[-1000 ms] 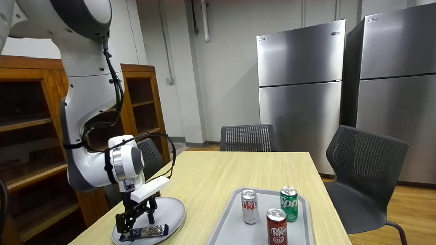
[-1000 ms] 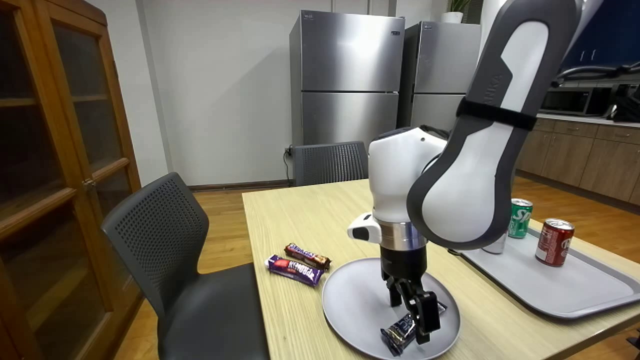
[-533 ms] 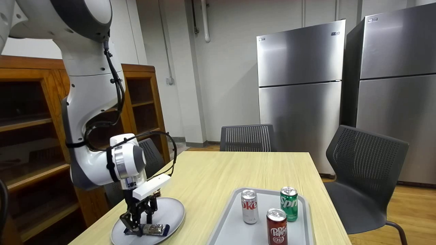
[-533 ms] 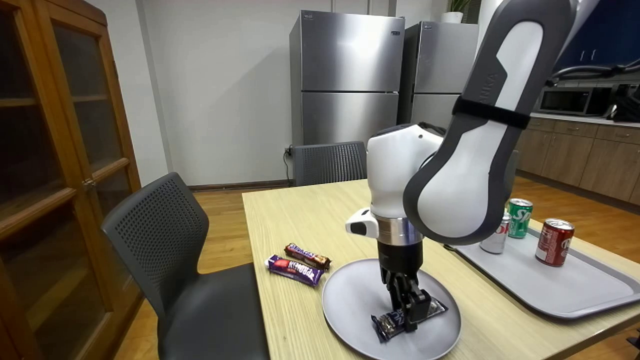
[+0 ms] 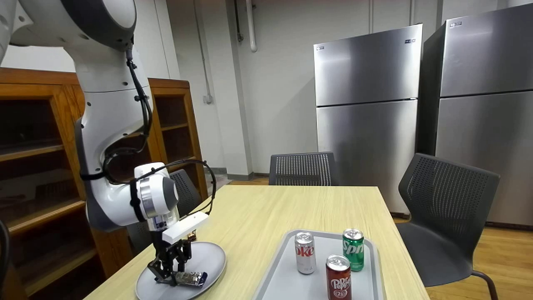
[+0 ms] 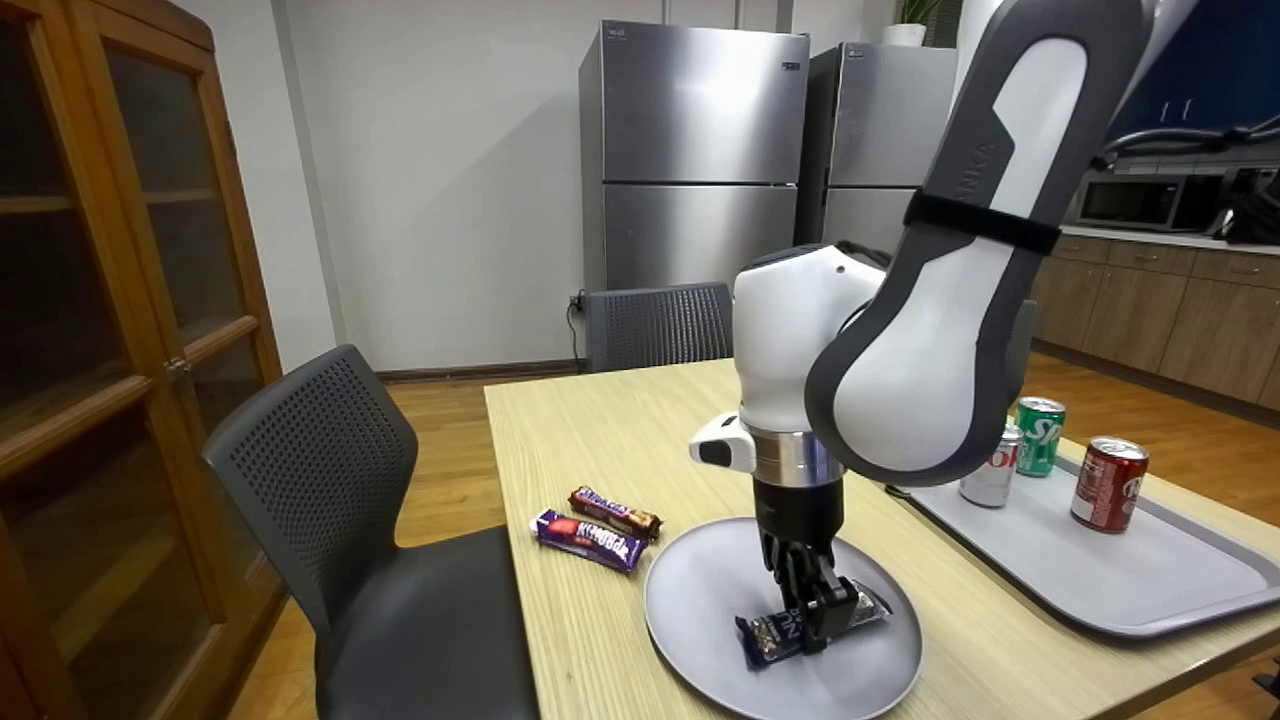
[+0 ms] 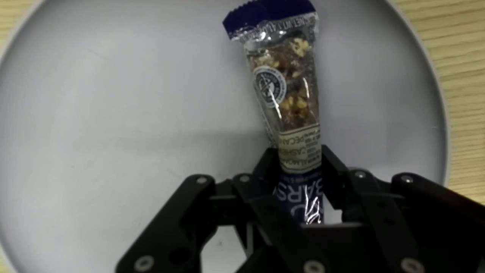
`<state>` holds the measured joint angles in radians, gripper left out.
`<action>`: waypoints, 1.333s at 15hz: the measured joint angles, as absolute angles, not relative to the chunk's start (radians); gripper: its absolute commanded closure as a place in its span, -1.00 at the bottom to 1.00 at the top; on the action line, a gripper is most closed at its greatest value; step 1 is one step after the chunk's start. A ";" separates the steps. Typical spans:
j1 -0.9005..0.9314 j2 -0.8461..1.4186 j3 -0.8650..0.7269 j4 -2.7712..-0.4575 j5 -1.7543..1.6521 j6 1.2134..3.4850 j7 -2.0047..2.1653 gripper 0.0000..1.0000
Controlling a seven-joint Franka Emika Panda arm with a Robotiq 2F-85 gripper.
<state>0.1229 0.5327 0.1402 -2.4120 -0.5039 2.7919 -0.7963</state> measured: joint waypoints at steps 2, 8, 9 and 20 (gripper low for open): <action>0.123 0.523 0.145 -2.409 -0.502 2.792 -0.796 0.84; 0.123 0.473 0.160 -2.387 -0.464 2.788 -0.794 0.84; 0.123 0.466 0.161 -2.377 -0.450 2.787 -0.792 0.84; 0.126 0.505 0.162 -2.156 -0.343 2.698 -0.672 0.84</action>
<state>0.1258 0.5052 0.1623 -2.1558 -0.3431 2.6984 -0.6720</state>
